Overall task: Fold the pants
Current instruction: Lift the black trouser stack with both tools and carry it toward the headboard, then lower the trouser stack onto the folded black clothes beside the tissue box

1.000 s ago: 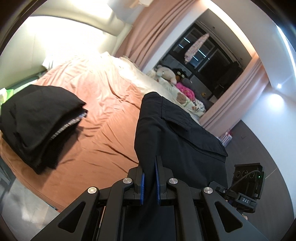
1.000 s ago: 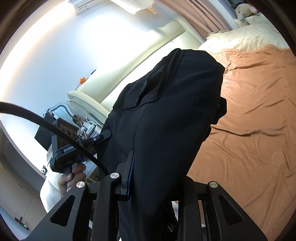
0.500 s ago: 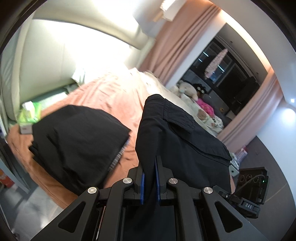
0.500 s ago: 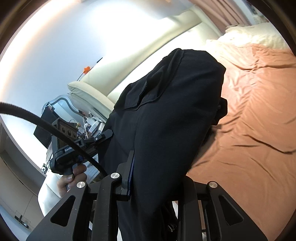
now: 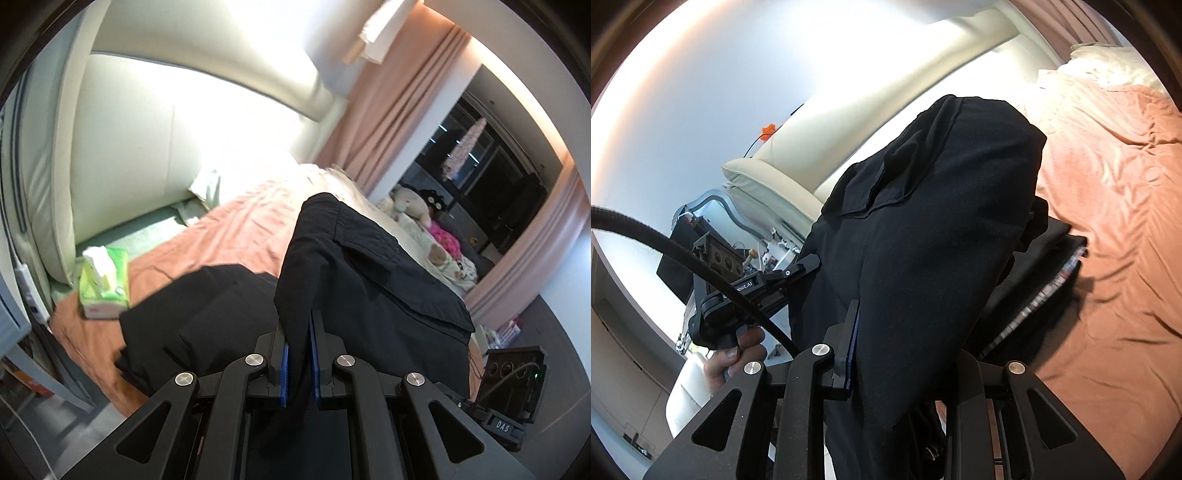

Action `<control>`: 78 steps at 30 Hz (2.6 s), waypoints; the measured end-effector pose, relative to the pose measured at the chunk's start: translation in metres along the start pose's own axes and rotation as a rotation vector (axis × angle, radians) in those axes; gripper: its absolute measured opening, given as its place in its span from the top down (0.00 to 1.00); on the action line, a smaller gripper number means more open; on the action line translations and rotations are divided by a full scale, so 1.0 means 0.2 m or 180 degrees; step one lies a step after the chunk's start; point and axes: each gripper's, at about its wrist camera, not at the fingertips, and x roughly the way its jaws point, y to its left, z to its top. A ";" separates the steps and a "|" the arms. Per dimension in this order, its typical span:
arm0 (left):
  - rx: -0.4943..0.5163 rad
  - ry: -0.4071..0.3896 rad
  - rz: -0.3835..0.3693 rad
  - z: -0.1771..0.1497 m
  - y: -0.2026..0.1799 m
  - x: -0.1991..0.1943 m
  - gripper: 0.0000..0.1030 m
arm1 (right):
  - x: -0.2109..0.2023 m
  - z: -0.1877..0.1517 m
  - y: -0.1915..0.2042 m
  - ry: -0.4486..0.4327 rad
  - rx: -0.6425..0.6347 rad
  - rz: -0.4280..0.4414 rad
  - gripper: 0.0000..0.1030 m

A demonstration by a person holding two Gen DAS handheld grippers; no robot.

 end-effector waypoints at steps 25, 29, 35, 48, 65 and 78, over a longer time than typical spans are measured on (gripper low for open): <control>-0.0212 0.0364 0.0799 0.30 0.39 0.76 0.82 | 0.62 0.12 -0.34 0.0118 0.0169 -0.0376 0.75; -0.0223 0.0370 0.0857 0.22 0.44 0.75 0.73 | 0.57 0.02 -0.51 0.0275 0.0377 -0.0556 0.61; -0.0187 0.0321 0.0880 0.07 0.45 0.61 0.69 | 0.32 -0.02 -0.54 0.0059 0.0224 -0.0692 0.27; -0.0021 0.0124 0.0826 -0.17 0.22 0.35 0.60 | 0.12 0.05 -0.26 0.0008 -0.0712 -0.0855 0.50; -0.0043 0.0414 0.0710 -0.37 0.07 0.68 0.61 | 0.51 0.07 -0.37 0.0414 -0.0999 -0.0792 0.68; -0.0001 0.0517 0.0855 -0.54 0.05 0.57 0.60 | 0.44 -0.13 -0.33 0.0548 -0.1184 -0.0964 0.68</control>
